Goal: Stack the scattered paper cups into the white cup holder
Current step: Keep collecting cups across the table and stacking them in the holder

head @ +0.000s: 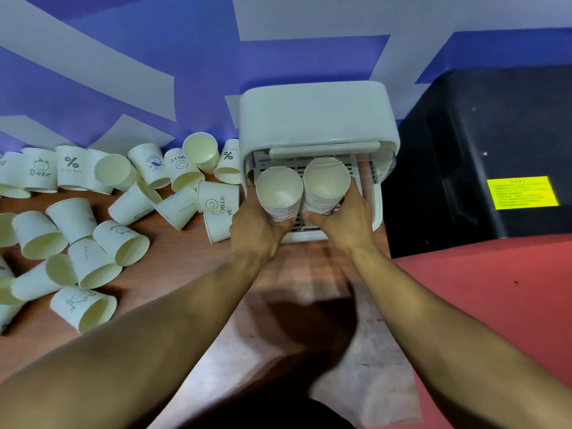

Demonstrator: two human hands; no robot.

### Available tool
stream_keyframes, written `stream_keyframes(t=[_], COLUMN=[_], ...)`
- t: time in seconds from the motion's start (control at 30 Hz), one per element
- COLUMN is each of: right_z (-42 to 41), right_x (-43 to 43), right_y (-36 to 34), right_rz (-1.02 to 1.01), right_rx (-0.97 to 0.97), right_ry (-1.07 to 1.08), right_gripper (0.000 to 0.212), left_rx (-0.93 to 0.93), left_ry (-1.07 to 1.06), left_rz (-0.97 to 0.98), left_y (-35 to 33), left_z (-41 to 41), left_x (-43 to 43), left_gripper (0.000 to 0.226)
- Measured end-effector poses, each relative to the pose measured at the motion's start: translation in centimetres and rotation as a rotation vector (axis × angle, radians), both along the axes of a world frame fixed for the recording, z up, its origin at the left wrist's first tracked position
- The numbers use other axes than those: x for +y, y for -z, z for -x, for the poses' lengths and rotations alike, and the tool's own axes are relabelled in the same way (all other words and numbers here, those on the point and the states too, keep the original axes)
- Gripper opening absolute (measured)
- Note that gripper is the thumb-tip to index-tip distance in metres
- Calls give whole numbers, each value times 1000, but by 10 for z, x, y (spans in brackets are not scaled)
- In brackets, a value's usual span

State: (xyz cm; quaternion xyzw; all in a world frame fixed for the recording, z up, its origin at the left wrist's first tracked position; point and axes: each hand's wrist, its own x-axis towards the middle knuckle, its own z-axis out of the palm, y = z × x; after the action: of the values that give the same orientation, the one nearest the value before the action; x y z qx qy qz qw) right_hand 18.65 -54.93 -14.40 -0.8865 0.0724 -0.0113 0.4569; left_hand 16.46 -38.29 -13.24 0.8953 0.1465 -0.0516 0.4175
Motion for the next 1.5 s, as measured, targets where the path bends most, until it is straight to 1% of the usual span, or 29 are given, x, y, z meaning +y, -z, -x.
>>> stream_keyframes(t=[0.13,0.2,0.33,0.47,0.67,0.73,0.87,0.97,1.13,1.23,1.33,1.37,1.5], right_z=[-13,-19,-31,-41,-55,-58,-60,-62,-60,-57,-51,-48,-24], right_x=[-4,-4,0,2,11,12,13,14,14,16,21,22,26], right_y=[-9,-7,-8,-8,0,1,0,2,-2,2,1,1,-6], right_rz=[-25,-48,-11,-17,-18,-20,7,11,27,54,76,71,55], right_rx=[-67,-52,-49,-77,38,39,15,40,79,124,178,182,208], right_ry=[-11,-7,35,20,49,49,42,30,28,68,163,190,221], right_gripper=[82,82,77,63,38,34,31,26,39,57,78,81,75], left_rx=[-12,-12,-1,-42,-86,-94,-45,1,97,172,164,172,226], left_ry=[-46,-61,-112,-185,-310,-335,-381,-379,-372,-351,-323,-311,-256], left_rz=[50,71,83,99,167,171,162,151,134,138,138,129,125], left_y=[0,1,6,9,9,11,14,14,10,5,-3,-6,-18], left_z=[-13,-19,-31,-39,-58,-63,-69,-70,-70,-66,-58,-54,-33], left_x=[-4,-6,-12,-21,-34,-36,-39,-39,-35,-33,-33,-33,-24], left_gripper=[73,76,80,79,68,66,69,70,72,74,79,81,78])
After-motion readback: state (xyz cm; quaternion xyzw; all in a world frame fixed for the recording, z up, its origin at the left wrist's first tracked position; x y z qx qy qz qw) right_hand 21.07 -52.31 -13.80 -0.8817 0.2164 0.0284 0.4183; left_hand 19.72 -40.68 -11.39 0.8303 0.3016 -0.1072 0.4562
